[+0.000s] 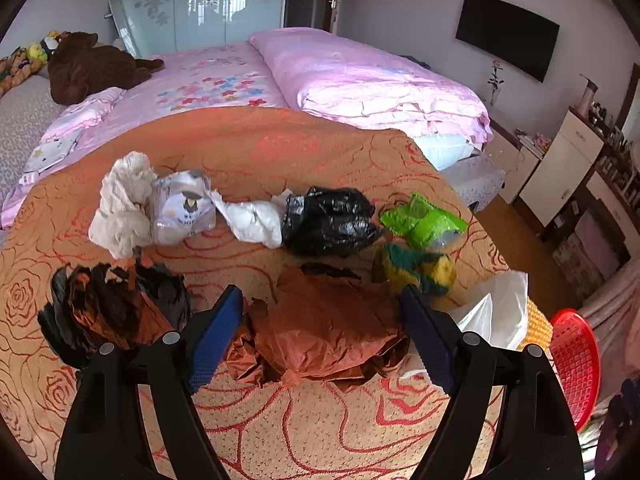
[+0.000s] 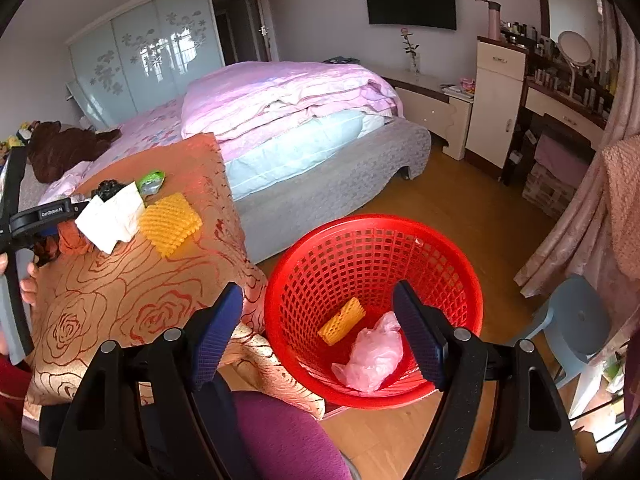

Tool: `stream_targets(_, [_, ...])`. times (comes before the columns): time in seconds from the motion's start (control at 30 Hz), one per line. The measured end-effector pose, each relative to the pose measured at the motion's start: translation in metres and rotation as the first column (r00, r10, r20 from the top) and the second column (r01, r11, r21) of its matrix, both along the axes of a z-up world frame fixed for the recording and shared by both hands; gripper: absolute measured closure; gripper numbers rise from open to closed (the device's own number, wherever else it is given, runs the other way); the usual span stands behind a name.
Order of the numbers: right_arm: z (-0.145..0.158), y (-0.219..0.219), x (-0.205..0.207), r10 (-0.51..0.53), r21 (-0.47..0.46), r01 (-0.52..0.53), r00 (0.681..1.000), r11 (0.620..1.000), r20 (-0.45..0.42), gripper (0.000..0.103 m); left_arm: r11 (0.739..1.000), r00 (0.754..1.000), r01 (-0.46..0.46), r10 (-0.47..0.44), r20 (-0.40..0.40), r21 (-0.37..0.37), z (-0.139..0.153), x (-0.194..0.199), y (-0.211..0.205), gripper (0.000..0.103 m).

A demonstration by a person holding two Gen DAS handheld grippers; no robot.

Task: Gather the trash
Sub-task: 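Move both tools back over the trash on the bed cloth, then grasp the brown plastic bag with the left gripper while the right gripper grasps the second yellow foam net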

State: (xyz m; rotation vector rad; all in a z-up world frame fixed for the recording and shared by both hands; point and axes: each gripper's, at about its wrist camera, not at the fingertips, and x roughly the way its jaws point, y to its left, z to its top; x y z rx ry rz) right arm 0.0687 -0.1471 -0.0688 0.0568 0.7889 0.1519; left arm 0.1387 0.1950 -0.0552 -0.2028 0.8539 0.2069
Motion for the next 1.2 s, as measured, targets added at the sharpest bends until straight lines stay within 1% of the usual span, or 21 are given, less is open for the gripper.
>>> stream_targets(0.27, [0.001, 0.006, 0.000, 0.015, 0.002, -0.015, 1.000, 1.000, -0.007, 0.028, 1.000, 0.999, 0.020, -0.021, 0.041, 0.023, -0.005, -0.028, -0.002, 0.026])
stream_targets(0.37, [0.003, 0.011, 0.002, 0.031, -0.002, -0.031, 1.000, 1.000, -0.007, 0.028, 1.000, 0.998, 0.022, -0.022, 0.051, 0.013, -0.002, -0.036, -0.002, 0.026])
stream_targets(0.53, [0.009, 0.024, 0.005, 0.084, -0.011, -0.084, 0.996, 0.996, 0.009, 0.028, 0.999, 0.997, 0.033, -0.031, 0.070, -0.016, 0.000, -0.051, 0.001, 0.026])
stream_targets(0.83, [0.013, 0.066, 0.040, 0.191, 0.031, -0.191, 0.982, 0.981, -0.001, 0.027, 0.998, 0.994, 0.048, -0.045, 0.095, -0.027, -0.006, -0.053, 0.003, 0.026])
stream_targets(0.93, [0.014, 0.079, 0.043, 0.223, 0.028, -0.223, 0.975, 0.974, 0.005, 0.027, 0.998, 0.994, 0.049, -0.045, 0.095, -0.036, -0.004, -0.057, 0.005, 0.026])
stream_targets(1.07, [0.017, 0.090, 0.042, 0.247, 0.037, -0.248, 0.969, 0.968, 0.016, 0.027, 0.996, 0.995, 0.048, -0.042, 0.092, -0.071, -0.005, -0.071, 0.011, 0.026])
stream_targets(1.2, [0.017, 0.093, 0.041, 0.253, 0.035, -0.254, 0.967, 0.967, 0.019, 0.027, 0.998, 0.993, 0.026, -0.019, 0.115, -0.058, 0.002, -0.084, 0.017, 0.026])
